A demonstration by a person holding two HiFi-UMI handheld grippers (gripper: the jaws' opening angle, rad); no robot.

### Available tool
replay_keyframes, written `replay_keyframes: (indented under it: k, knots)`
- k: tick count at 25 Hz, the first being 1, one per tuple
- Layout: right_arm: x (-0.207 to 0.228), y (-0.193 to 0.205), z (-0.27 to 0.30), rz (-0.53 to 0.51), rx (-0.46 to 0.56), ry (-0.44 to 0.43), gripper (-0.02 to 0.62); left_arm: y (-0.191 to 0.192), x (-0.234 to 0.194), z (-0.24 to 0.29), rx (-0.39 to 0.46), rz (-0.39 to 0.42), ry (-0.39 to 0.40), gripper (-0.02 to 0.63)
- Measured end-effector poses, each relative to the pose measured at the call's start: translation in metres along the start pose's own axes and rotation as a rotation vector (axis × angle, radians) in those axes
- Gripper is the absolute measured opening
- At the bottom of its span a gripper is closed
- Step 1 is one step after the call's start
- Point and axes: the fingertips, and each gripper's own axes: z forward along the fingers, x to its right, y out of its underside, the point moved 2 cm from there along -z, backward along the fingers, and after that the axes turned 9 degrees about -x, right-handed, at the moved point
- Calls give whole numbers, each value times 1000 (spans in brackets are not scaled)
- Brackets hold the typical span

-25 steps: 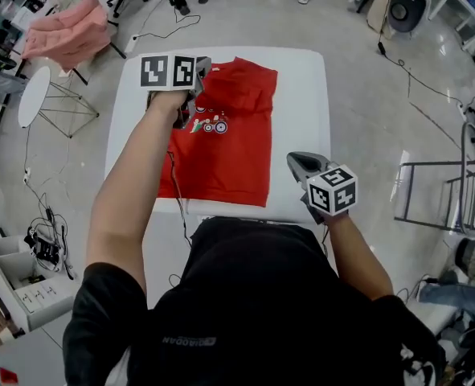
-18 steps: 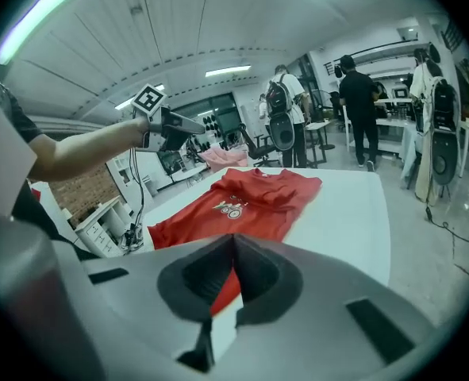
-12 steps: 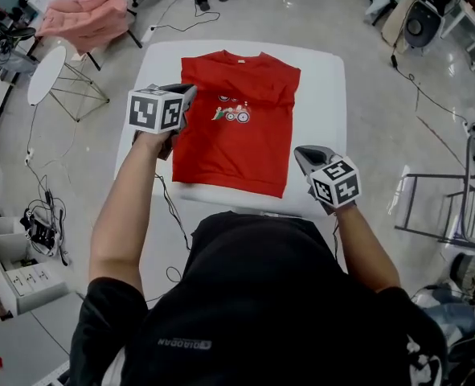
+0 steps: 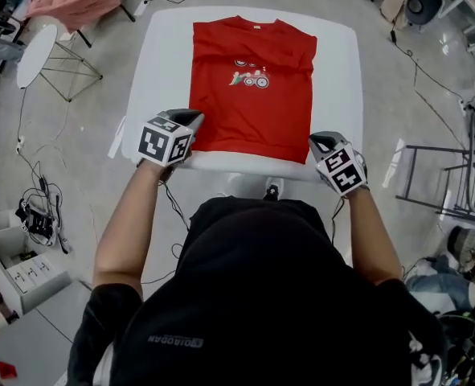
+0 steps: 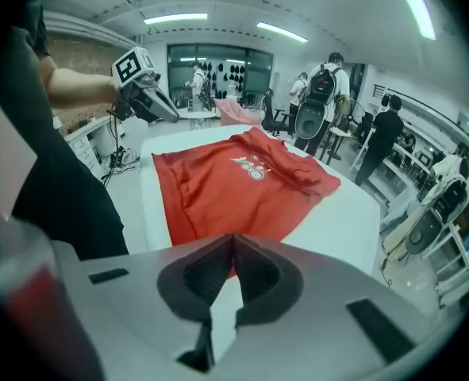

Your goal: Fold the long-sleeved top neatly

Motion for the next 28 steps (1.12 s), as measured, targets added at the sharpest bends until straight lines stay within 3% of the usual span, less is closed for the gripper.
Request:
replay_keyframes:
  k: [5,8,13,15,21,24,28]
  knots:
    - [-44,7,10,-111,-72,18,20,66,8,15,-115,108,-37,6]
    - [-62,12,19,-181,-111,36,28,89,14,25,-159,219,-53,8]
    - [-77,24,35,-303,-186,83,73,106,28,30,-158,424,-40,20]
    - [-78,29,42,-347,-207,89,81,112,30,34,-174,476,-33,90]
    - [-71,45,50,-476,-288,100,100,129,28,49,-281,698,-112,107]
    - [-69,50,52,-523,-317,98,105,129,25,57,-304,742,-147,109]
    - [-71,48,58,-561,-350,72,123,134,15,62,-331,733,-144,114]
